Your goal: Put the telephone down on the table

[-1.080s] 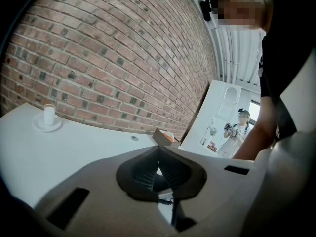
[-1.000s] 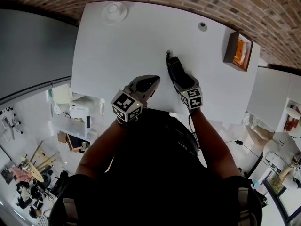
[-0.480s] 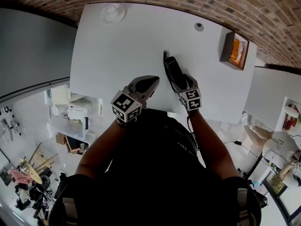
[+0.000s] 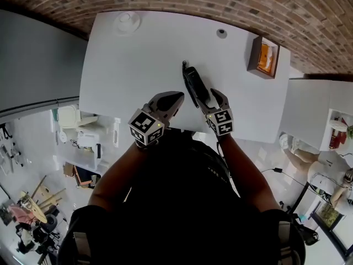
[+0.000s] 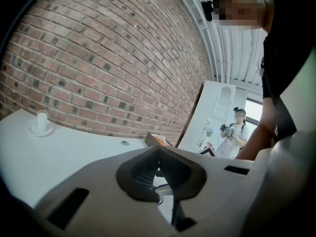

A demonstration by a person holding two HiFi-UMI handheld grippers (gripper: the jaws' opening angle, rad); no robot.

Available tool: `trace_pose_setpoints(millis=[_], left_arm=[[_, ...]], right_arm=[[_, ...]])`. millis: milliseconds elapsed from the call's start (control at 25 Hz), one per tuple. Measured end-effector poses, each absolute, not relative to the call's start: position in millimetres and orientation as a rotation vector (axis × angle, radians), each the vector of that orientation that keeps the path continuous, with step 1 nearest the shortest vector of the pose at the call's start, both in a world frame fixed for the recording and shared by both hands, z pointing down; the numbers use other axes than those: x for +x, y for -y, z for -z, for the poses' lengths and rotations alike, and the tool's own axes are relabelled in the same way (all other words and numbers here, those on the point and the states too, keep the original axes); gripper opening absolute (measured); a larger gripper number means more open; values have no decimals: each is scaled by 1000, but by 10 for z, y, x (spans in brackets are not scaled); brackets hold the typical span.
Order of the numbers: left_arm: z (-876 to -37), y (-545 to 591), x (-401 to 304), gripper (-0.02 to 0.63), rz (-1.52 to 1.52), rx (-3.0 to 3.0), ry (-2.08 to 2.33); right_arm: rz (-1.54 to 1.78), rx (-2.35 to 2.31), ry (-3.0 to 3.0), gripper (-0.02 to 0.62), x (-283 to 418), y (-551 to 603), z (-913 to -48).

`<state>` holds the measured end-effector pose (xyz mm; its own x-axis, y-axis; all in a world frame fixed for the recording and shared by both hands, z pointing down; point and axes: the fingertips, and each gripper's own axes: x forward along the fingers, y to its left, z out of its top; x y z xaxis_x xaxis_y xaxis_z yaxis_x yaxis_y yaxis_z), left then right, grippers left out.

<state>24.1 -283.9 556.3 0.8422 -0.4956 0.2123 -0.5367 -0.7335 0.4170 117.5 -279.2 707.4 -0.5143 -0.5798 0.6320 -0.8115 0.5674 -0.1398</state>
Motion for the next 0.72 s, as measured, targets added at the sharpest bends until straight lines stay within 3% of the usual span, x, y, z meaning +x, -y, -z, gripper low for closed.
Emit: trace_pose_setpoints(millis=[360, 520, 720], left_arm=[[-5160, 2514, 614, 8, -84, 2633, 753], [-4963, 2388, 735, 8, -49, 2656, 760], [-4765, 2201, 852, 8, -13, 2671, 785]], right_arm=[[-494, 1156, 2426, 273, 1350, 2475, -6232], [-433, 1168, 2510, 203, 1408, 2316, -5774], [-367, 1150, 2627, 59, 1485, 2074, -5251]])
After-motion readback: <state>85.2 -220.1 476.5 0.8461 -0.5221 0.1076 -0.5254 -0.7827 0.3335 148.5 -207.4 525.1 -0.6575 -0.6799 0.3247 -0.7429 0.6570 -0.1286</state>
